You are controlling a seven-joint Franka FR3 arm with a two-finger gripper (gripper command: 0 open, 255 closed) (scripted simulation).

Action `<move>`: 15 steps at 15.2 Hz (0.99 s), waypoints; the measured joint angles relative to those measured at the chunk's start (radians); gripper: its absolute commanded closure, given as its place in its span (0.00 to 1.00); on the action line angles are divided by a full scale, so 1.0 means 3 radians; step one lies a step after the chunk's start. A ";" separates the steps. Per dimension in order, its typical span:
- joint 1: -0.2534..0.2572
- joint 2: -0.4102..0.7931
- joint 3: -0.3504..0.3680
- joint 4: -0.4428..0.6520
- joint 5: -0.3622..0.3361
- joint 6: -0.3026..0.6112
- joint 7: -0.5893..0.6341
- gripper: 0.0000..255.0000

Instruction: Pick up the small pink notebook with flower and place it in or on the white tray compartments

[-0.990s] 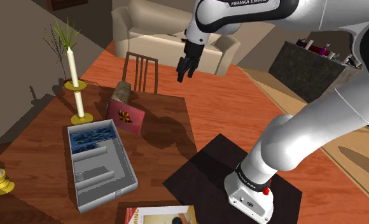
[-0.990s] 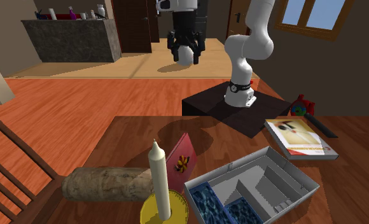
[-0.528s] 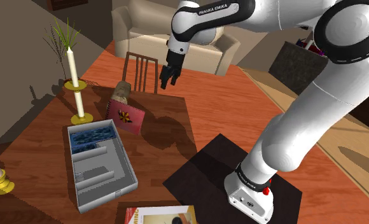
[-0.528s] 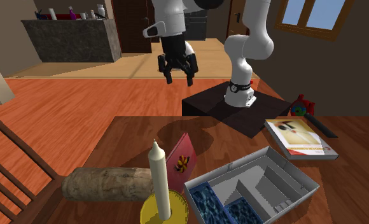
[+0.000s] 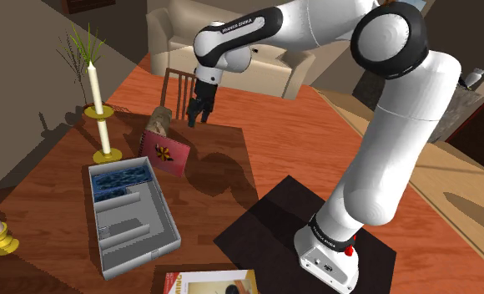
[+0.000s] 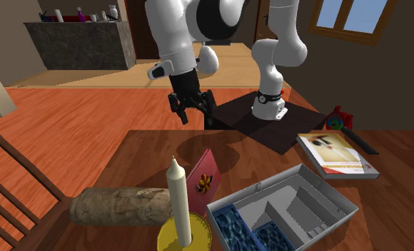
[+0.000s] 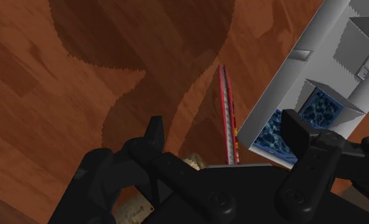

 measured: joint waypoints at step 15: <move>0.0019 0.1318 0.0273 0.1034 0.0399 0.0059 -0.0284 0.00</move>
